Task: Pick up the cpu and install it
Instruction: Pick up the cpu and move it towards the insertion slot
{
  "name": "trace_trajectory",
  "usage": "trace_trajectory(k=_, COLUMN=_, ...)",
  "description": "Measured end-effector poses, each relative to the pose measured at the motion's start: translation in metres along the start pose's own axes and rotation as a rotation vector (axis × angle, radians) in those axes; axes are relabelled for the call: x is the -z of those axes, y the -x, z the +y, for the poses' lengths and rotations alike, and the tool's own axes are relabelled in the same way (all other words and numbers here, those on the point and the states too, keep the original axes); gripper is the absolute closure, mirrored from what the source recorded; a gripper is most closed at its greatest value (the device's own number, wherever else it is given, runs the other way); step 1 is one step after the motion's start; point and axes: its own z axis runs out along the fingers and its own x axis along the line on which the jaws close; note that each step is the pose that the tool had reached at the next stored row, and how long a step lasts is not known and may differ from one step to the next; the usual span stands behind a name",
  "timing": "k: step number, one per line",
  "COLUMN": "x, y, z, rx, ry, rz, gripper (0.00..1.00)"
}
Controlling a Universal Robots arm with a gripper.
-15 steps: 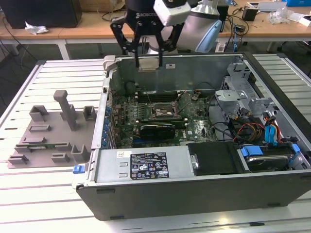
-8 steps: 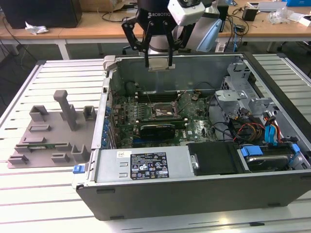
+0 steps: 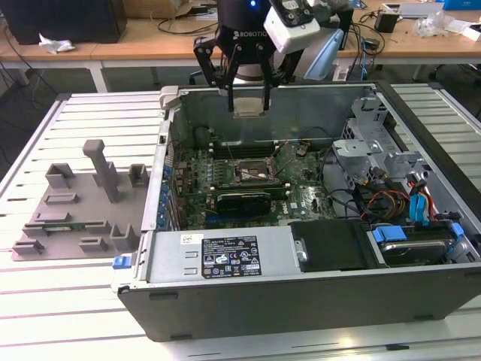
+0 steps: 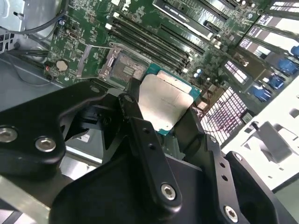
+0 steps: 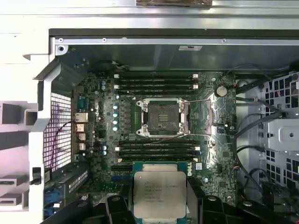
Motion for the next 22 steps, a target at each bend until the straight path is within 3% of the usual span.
trace_trajectory(k=8, x=-0.0192, y=0.0099, z=-0.0003, rx=0.000, ry=-0.0001, rz=0.0068, gripper=0.45)
trace_trajectory(k=10, x=-0.0274, y=0.0121, z=-0.0005, rx=0.000, ry=-0.0002, rz=0.0078, gripper=0.45)
trace_trajectory(k=16, x=-0.0433, y=0.0119, z=0.0006, rx=0.002, ry=-0.0004, rz=0.0080, gripper=0.45)
trace_trajectory(k=19, x=-0.0494, y=0.0119, z=0.0038, rx=0.006, ry=0.0000, rz=0.0080, gripper=0.45)
trace_trajectory(k=22, x=-0.0604, y=0.0120, z=0.0126, rx=0.015, ry=0.0000, rz=0.0084, gripper=0.45)
